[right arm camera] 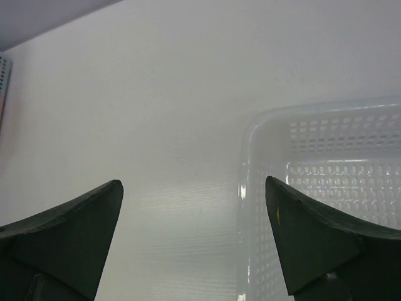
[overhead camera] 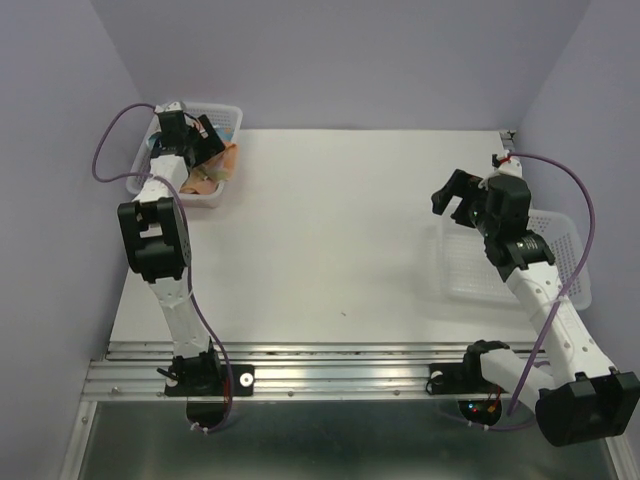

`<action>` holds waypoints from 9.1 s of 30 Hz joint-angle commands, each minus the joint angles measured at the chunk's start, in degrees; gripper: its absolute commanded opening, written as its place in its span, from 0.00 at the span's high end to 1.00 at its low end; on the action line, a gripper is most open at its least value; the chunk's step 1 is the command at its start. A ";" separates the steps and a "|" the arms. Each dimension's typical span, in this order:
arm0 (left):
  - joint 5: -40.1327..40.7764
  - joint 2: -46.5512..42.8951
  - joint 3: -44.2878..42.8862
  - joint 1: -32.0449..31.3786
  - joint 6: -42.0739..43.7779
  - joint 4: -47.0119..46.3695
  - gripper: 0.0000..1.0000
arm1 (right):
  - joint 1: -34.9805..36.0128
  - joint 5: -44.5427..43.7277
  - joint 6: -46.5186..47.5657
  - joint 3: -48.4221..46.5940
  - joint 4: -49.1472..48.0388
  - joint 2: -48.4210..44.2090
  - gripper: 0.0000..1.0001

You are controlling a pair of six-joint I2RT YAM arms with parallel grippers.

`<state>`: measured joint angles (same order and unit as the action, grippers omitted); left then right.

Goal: Fold and stack the towels
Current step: Grab crumpled towel, then move the towel to the center of the board, then flatten out the crumpled towel

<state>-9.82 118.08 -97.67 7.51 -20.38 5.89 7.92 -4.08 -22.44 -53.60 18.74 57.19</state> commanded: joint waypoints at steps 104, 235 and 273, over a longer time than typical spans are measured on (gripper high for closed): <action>13.17 -59.64 73.59 -37.57 -29.54 -3.34 0.01 | 31.01 -1.81 -3.40 -17.85 -8.55 48.01 0.37; 14.84 -40.58 25.51 -27.29 -4.32 -16.42 1.00 | 20.92 -16.32 -3.76 -22.59 -20.22 25.68 0.99; 18.79 -50.56 49.48 -34.04 -22.93 0.69 0.01 | 33.90 -6.98 -7.18 -5.12 -5.57 30.01 0.00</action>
<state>3.88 74.83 -58.81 -22.22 -34.85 2.31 38.28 -2.79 -25.98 -63.79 8.01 90.35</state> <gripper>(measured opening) 0.986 0.998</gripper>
